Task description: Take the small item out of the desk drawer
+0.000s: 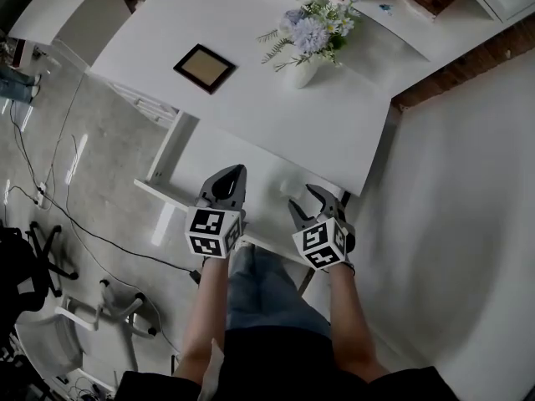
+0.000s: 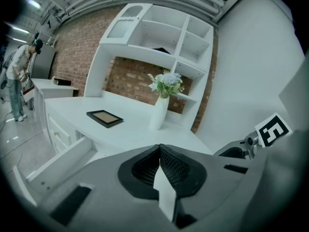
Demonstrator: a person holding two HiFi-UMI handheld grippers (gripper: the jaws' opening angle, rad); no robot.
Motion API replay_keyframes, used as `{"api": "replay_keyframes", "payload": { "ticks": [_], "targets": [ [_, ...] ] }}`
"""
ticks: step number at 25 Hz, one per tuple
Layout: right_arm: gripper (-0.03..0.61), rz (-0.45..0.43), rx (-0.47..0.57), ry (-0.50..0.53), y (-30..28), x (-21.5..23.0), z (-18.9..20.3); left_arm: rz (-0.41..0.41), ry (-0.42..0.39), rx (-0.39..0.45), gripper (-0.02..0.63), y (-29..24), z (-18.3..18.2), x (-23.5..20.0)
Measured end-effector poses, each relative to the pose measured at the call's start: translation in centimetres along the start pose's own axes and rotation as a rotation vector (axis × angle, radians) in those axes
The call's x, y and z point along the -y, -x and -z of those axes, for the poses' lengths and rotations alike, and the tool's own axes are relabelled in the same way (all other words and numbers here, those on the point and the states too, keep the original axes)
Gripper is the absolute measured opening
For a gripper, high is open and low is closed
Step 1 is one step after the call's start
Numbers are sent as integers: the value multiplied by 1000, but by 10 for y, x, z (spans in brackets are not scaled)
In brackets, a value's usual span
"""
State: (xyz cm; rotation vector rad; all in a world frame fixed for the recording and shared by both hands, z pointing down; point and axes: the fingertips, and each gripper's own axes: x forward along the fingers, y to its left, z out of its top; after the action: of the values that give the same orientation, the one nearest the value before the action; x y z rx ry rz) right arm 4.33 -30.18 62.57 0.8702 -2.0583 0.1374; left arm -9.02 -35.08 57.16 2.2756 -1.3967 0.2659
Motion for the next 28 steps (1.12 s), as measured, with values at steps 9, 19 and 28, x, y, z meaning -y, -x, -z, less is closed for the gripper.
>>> {"api": "replay_keyframes", "payload": {
  "ticks": [9,19,28],
  "targets": [
    [204,-22,-255,202,-62,-32,53,-13,41,-46,9,-5,26,-12],
    [204,-18,-424,278,-107,-31,95,-29,66,-69,9,-13,34,-23],
    [204,-52,-525,337,-128,-23,109,-43,80,-83,9,-20,38,-31]
  ]
}}
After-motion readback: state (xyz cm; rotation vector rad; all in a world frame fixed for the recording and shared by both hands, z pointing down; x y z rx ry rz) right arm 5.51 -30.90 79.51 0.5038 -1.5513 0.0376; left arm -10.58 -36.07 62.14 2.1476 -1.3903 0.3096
